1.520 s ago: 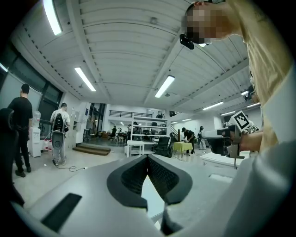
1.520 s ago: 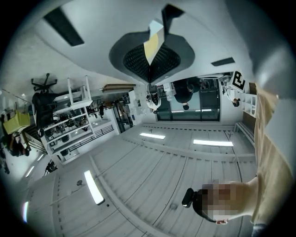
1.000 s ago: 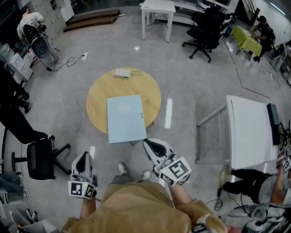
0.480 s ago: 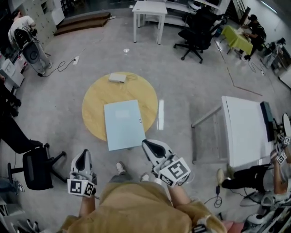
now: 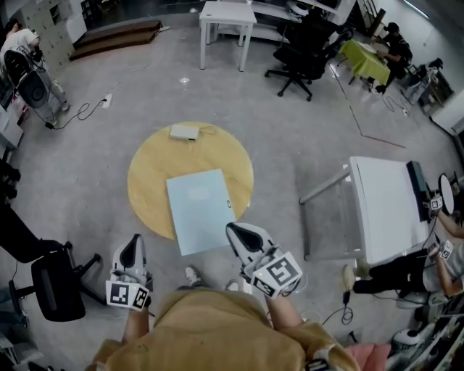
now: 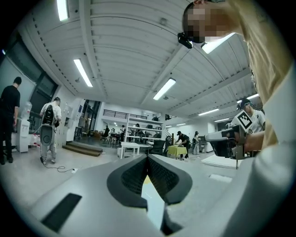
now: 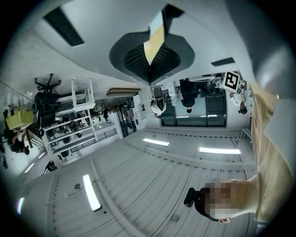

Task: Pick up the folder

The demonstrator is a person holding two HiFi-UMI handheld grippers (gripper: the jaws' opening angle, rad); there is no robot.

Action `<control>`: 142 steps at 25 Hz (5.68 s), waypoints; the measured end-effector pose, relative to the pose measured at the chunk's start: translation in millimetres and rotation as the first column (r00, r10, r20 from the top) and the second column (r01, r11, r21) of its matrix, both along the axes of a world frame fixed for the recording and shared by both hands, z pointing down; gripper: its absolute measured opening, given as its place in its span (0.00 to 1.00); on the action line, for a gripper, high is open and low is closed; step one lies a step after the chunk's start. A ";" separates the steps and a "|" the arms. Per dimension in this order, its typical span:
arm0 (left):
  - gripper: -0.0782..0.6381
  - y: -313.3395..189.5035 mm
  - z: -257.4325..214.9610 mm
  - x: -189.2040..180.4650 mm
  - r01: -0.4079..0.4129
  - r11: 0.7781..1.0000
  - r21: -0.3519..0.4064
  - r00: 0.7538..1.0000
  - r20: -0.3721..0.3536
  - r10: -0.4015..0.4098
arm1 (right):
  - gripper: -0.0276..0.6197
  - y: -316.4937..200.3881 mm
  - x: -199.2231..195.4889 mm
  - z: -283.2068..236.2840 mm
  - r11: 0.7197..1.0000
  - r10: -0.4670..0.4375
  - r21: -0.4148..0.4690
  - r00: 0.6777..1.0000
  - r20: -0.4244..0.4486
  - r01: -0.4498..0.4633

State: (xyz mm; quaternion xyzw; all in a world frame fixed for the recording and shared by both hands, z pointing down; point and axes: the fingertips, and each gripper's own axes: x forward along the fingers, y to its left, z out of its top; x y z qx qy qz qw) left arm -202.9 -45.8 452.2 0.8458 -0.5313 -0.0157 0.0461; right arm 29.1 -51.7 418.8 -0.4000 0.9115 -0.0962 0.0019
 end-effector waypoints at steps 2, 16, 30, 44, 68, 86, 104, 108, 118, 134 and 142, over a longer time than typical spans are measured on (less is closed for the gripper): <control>0.11 -11.6 4.3 -9.2 -0.015 1.000 -0.006 1.000 -0.013 0.015 | 0.04 -8.3 -9.9 2.6 1.000 0.013 -0.007 1.000 -0.008 -0.013; 0.11 -66.6 30.9 -23.9 -0.126 0.991 -0.048 0.991 -0.038 0.125 | 0.04 -29.6 -21.4 50.2 0.985 0.132 -0.104 0.990 -0.047 -0.136; 0.11 -53.6 29.6 32.1 -0.126 0.989 -0.075 0.992 0.011 0.127 | 0.04 -21.6 10.7 139.7 0.971 0.042 -0.233 0.997 -0.061 -0.056; 0.11 -51.8 55.8 67.1 -0.125 0.973 -0.194 0.989 0.054 0.138 | 0.44 10.6 34.2 308.5 0.673 0.128 -0.726 0.945 0.301 0.140; 0.11 -23.4 75.5 40.4 0.003 0.954 -0.301 0.988 0.149 0.044 | 0.61 -30.4 14.7 388.8 0.523 0.474 -0.705 0.524 0.708 0.479; 0.11 -4.2 77.8 27.7 0.053 0.951 -0.305 0.988 0.152 -0.006 | 0.51 -49.7 8.3 385.8 0.557 0.477 -0.674 0.478 0.738 0.485; 0.11 -15.6 74.6 35.0 0.022 0.955 -0.296 0.994 0.106 0.009 | 0.46 -33.6 -0.3 346.2 0.592 0.353 -0.642 0.559 0.750 0.488; 0.11 -13.5 74.5 32.4 0.021 0.958 -0.286 0.995 0.102 0.008 | 0.46 -34.3 -4.5 337.5 0.605 0.318 -0.621 0.563 0.762 0.498; 0.11 -18.7 60.0 21.4 0.044 0.970 -0.238 0.995 0.097 -0.021 | 0.46 -66.4 -23.4 253.8 0.708 0.144 -0.443 0.502 0.853 0.550; 0.11 -27.5 29.2 12.4 0.049 0.989 -0.141 0.998 0.037 -0.045 | 0.46 -100.1 15.0 102.7 0.889 0.018 -0.236 0.486 0.873 0.391; 0.11 -25.7 10.9 9.3 0.042 0.995 -0.085 0.999 0.021 -0.041 | 0.46 -95.5 30.9 34.3 0.943 -0.028 -0.145 0.507 0.861 0.299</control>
